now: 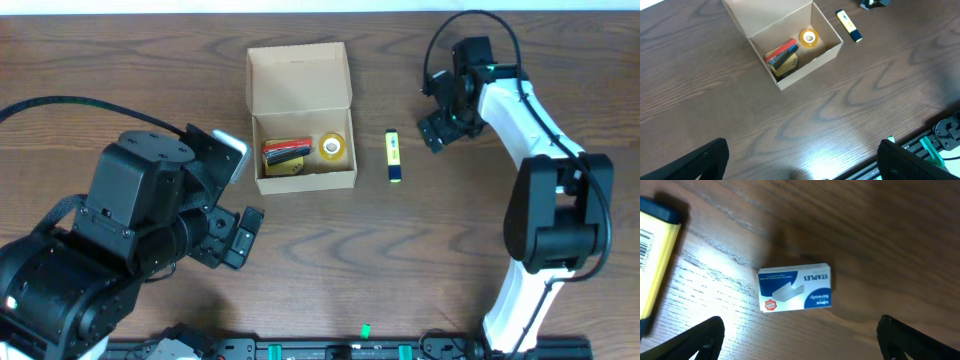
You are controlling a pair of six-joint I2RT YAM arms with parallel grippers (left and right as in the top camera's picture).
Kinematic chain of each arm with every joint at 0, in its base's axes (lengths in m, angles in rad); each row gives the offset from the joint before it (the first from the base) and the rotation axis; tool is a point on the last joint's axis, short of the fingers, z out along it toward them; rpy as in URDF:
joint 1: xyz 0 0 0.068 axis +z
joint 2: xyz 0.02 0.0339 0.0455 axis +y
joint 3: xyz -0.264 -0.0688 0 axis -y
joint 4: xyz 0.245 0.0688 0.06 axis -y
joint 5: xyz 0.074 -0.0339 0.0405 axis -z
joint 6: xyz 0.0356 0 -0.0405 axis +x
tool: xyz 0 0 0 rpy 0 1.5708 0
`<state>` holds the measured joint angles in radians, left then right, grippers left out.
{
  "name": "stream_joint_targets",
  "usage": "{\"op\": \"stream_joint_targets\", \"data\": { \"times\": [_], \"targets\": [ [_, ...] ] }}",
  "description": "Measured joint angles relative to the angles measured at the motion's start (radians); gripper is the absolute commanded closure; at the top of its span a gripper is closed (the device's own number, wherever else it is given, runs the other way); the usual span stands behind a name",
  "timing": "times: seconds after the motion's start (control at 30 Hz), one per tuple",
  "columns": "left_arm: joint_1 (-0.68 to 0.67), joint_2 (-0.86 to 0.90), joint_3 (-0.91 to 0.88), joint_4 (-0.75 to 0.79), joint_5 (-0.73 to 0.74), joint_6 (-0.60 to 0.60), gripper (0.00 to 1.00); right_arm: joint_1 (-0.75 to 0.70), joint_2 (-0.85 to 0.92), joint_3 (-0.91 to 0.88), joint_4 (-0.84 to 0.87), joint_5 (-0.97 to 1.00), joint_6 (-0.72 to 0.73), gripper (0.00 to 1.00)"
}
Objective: Pack container
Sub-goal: 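Move the right gripper over the blue-and-white staples box, then lower the right gripper and grasp the staples box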
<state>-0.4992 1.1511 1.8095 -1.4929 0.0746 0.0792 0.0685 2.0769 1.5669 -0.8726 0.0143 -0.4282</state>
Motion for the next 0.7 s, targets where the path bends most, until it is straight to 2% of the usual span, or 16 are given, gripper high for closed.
{"op": "stream_joint_targets", "data": {
  "times": [0.23, 0.7],
  "targets": [
    [0.000, 0.000, 0.000, 0.000, 0.000, 0.000, 0.05, 0.000, 0.051, 0.000, 0.022, -0.045, -0.055, 0.05],
    [0.000, 0.000, 0.000, 0.000, 0.000, 0.000, 0.05, 0.000, 0.062, -0.003, 0.124, -0.064, -0.076, 0.08]
  ]
}}
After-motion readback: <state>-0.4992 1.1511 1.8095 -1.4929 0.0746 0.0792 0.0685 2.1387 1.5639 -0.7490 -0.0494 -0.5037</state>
